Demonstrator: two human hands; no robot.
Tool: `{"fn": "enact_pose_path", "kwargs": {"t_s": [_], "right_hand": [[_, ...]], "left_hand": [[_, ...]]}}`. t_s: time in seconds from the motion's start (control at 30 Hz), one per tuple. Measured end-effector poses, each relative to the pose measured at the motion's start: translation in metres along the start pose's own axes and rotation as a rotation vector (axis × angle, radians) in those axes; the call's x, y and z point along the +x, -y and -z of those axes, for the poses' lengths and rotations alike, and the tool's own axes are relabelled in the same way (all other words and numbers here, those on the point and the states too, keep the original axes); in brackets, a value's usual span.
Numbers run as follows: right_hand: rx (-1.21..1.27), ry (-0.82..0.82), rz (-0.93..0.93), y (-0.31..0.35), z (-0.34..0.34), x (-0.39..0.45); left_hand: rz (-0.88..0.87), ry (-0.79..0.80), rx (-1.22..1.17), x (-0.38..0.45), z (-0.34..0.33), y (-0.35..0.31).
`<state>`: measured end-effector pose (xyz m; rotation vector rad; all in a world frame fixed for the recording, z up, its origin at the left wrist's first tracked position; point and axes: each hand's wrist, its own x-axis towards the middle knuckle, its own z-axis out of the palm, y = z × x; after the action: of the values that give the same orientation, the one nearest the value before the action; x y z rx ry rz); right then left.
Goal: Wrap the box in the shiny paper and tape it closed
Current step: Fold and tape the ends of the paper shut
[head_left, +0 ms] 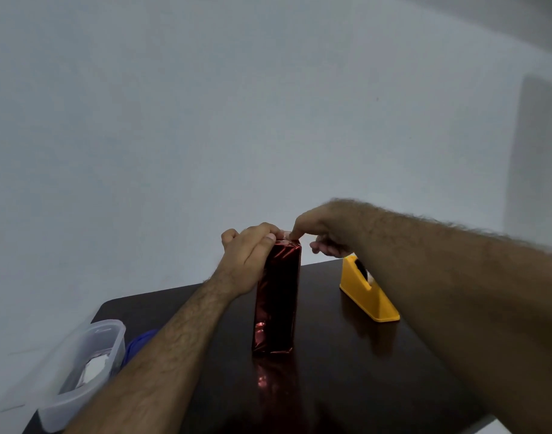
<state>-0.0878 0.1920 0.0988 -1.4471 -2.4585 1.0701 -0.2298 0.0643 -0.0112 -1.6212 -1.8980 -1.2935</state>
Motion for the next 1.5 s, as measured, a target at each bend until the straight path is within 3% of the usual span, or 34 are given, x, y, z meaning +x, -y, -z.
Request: {"fn": "enact_pose_path", "kwargs": {"t_s": [0.13,0.27,0.33,0.53,0.87,1.1,1.27,1.4,1.5], "right_hand": [[0.179,0.057,-0.067,-0.022,-0.021,0.018],[0.32,-0.131,0.018,-0.032,-0.031,0.027],[0.384,-0.129,0.114,-0.029,-0.029,0.028],[0.236,-0.003,0.209,-0.018,-0.035,0.031],[0.277,-0.07,0.121,-0.005,-0.046,0.018],[0.271,0.046,0.165,-0.006,-0.057,0.029],[0.264,-0.029,0.271,-0.008,-0.057,0.023],[0.324,-0.065,0.477,-0.009,-0.054,0.028],[0.405,-0.181,0.493,-0.021,-0.057,0.04]], "left_hand": [[0.067,-0.019,-0.024,-0.004,-0.002,0.003],[0.058,-0.037,-0.048,-0.009,0.002,-0.007],[0.039,-0.044,-0.05,-0.009,0.002,-0.009],[0.019,-0.048,-0.047,-0.003,-0.005,0.005],[-0.054,-0.13,0.01,-0.01,-0.004,0.0],[-0.03,-0.131,-0.053,-0.013,-0.004,0.007],[-0.038,-0.111,-0.097,-0.01,-0.002,0.007],[-0.023,-0.056,-0.373,-0.007,0.001,0.007],[0.104,-0.096,-0.279,-0.004,0.002,-0.005]]}}
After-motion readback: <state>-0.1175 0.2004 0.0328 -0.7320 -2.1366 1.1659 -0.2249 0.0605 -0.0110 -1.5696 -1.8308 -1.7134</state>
